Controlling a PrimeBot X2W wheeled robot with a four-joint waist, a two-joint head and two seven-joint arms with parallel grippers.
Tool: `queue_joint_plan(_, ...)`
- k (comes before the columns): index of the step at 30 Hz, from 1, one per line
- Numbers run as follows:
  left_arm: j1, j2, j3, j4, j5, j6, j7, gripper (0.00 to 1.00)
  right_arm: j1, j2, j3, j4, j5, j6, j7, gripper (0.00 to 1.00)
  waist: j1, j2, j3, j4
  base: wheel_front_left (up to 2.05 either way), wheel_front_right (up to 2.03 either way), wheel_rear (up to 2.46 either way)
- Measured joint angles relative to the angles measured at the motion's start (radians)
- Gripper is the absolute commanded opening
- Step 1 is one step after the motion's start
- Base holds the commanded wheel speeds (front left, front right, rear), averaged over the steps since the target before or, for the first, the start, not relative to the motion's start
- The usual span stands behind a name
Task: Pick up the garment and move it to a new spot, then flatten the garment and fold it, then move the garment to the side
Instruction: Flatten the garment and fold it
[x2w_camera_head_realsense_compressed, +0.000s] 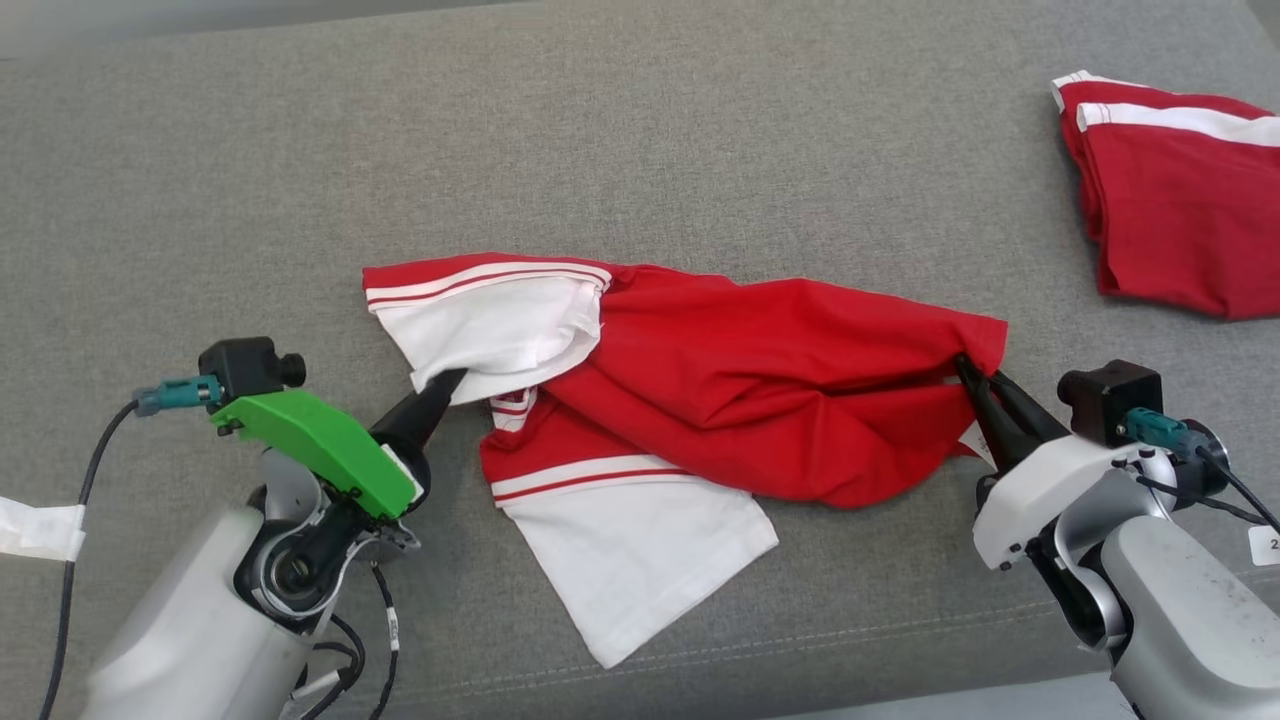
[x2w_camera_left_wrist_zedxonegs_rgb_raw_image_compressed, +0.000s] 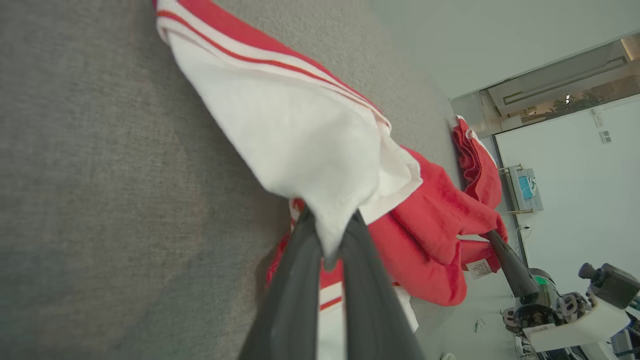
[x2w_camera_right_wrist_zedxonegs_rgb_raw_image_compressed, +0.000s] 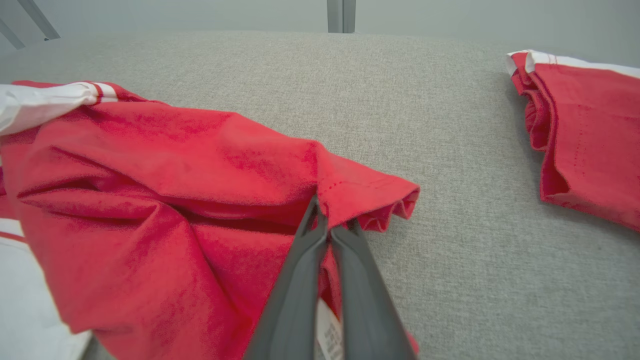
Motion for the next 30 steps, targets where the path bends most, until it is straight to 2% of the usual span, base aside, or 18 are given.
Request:
queue_joint_plan(6,-0.002,0.043,0.054,-0.083,0.0,-0.006,-0.042,0.0,-0.005,-0.023,-0.021,-0.024,0.029,0.03,0.002,0.0,0.0,0.0,-0.025,0.004,0.0,0.0,0.0)
queue_joint_plan(7,-0.003,0.066,0.072,-0.108,0.0,-0.006,-0.046,0.0,-0.014,-0.029,-0.025,-0.035,0.056,0.056,0.015,0.0,0.0,0.0,-0.034,0.004,0.0,0.0,0.0)
queue_joint_plan(11,-0.019,0.101,0.113,-0.161,-0.001,-0.007,-0.056,0.0,-0.05,-0.049,-0.032,-0.067,0.113,0.121,0.06,0.0,0.0,0.0,-0.052,-0.001,0.0,0.0,0.0)
queue_joint_plan(12,-0.019,0.101,0.113,-0.161,-0.001,-0.007,-0.056,0.0,-0.05,-0.049,-0.032,-0.067,0.113,0.121,0.06,0.0,0.0,0.0,-0.052,-0.001,0.0,0.0,0.0)
queue_joint_plan(15,-0.055,0.136,0.143,-0.201,-0.004,-0.007,-0.056,0.0,-0.073,-0.054,-0.035,-0.093,0.189,0.151,0.103,0.0,0.0,0.0,-0.063,-0.009,0.0,0.0,0.0)
queue_joint_plan(21,-0.089,0.164,0.154,-0.272,-0.007,-0.004,-0.035,0.0,-0.075,-0.067,-0.037,-0.135,0.322,0.159,0.162,0.0,0.0,0.0,-0.079,-0.024,0.0,0.0,0.0)
queue_joint_plan(24,-0.1,0.183,0.156,-0.299,-0.007,0.011,-0.026,0.0,-0.086,-0.074,-0.053,-0.161,0.348,0.159,0.17,0.0,0.0,0.0,-0.087,-0.03,0.0,0.0,0.0)
queue_joint_plan(30,-0.158,0.199,0.175,-0.351,-0.006,0.047,-0.01,0.0,-0.118,-0.182,-0.051,-0.168,0.31,0.159,0.217,0.0,0.0,0.0,-0.094,-0.038,0.0,0.0,0.0)
